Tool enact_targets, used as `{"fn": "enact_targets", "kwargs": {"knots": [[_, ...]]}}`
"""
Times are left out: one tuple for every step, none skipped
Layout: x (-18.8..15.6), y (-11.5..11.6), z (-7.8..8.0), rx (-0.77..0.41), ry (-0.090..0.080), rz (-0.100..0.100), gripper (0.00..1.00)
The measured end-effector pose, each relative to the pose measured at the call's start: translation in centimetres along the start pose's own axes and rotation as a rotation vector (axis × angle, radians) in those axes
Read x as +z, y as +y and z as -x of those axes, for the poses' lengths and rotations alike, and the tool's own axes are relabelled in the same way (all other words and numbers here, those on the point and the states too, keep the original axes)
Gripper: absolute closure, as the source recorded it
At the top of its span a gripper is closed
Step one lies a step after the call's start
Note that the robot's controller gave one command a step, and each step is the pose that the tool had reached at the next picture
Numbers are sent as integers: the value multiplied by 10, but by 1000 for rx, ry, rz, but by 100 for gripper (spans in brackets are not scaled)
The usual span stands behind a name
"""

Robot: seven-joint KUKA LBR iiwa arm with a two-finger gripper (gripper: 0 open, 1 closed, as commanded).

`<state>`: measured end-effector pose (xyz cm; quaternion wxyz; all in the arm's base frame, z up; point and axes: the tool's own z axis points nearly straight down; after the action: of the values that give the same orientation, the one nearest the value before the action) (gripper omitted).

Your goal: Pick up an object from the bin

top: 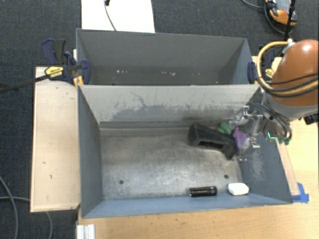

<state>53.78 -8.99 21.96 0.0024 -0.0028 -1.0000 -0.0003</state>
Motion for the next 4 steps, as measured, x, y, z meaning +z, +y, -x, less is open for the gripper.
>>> {"fn": "enact_targets", "kwargs": {"knots": [[-5, 1, 2, -3, -9, -1, 0], [38, 11, 35, 175, -14, 0, 0], [59, 33, 45, 146, -8, 0, 0], [66, 35, 46, 422, -6, 1, 0]]}}
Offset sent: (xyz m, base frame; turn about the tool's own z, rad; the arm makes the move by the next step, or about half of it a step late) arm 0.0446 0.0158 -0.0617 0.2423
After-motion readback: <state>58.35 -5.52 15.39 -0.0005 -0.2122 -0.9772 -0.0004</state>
